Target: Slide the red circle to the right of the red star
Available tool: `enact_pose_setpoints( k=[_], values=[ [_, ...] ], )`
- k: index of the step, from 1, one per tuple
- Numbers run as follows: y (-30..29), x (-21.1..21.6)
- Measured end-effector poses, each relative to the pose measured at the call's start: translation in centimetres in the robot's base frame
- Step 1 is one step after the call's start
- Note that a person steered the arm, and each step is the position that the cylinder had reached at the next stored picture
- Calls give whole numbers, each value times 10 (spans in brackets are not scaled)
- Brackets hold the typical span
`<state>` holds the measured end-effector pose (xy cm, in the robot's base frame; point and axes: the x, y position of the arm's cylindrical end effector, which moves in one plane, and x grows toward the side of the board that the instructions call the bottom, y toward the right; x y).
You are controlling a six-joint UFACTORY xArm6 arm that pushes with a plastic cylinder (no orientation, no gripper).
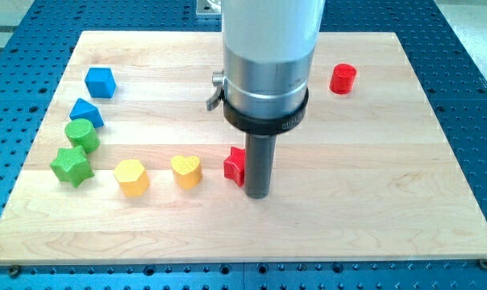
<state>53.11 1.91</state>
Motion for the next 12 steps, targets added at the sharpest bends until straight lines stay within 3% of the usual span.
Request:
enact_pose_setpoints(
  k=[1,4,6,7,8,10,12],
  values=[
    [64,10],
    [233,-152],
    [214,-221],
    [150,-190],
    [140,-165],
    [129,-187],
    [113,-164]
  ],
)
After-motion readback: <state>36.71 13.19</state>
